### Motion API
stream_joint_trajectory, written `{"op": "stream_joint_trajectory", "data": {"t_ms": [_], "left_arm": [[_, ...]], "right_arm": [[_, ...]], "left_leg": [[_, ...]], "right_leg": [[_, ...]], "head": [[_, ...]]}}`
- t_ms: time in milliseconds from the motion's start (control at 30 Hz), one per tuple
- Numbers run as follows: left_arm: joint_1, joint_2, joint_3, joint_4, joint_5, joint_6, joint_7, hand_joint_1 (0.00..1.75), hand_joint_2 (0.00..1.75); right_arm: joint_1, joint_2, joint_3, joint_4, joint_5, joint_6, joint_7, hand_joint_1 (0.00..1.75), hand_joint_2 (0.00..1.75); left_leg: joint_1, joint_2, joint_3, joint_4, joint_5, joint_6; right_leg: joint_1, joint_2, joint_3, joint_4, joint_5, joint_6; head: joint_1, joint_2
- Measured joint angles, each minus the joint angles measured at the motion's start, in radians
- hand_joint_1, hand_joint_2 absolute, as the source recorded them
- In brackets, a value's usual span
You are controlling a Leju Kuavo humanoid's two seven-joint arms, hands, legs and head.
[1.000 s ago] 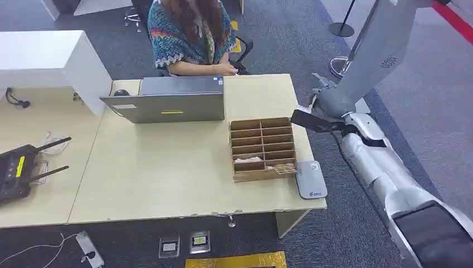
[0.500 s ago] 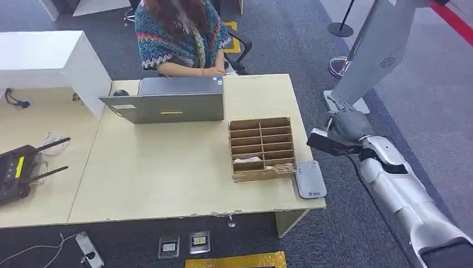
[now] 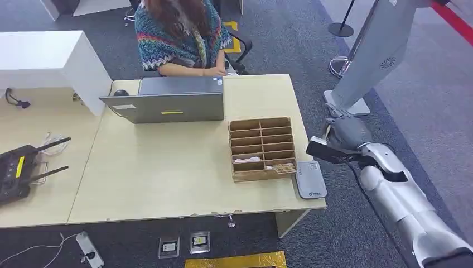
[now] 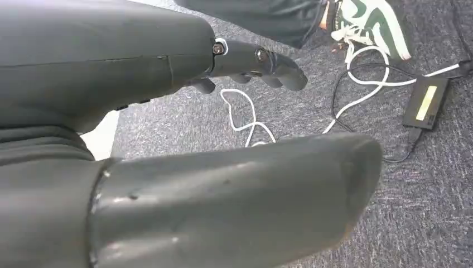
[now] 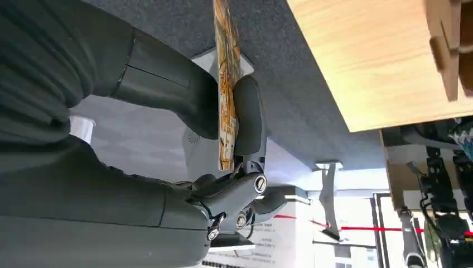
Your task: Pass the card to the sensor for recognition and then transmit it.
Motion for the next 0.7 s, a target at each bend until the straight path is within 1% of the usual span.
{"op": "stream_joint_trajectory", "data": {"t_ms": [400,700], "left_arm": [[0.000,0.000,0.000,0.000,0.004,0.000,0.000,0.00,0.00],[0.000,0.000,0.000,0.000,0.004,0.000,0.000,0.00,0.00]], "right_arm": [[0.097,0.009,0.001,-0.066,-0.007,0.035,0.033,1.75,1.75],[0.114,0.014,0.001,-0.083,-0.006,0.040,0.035,1.75,1.75]], "left_leg": [[0.000,0.000,0.000,0.000,0.000,0.000],[0.000,0.000,0.000,0.000,0.000,0.000]], "right_leg": [[0.000,0.000,0.000,0.000,0.000,0.000],[0.000,0.000,0.000,0.000,0.000,0.000]], "head": [[0.000,0.000],[0.000,0.000]]}}
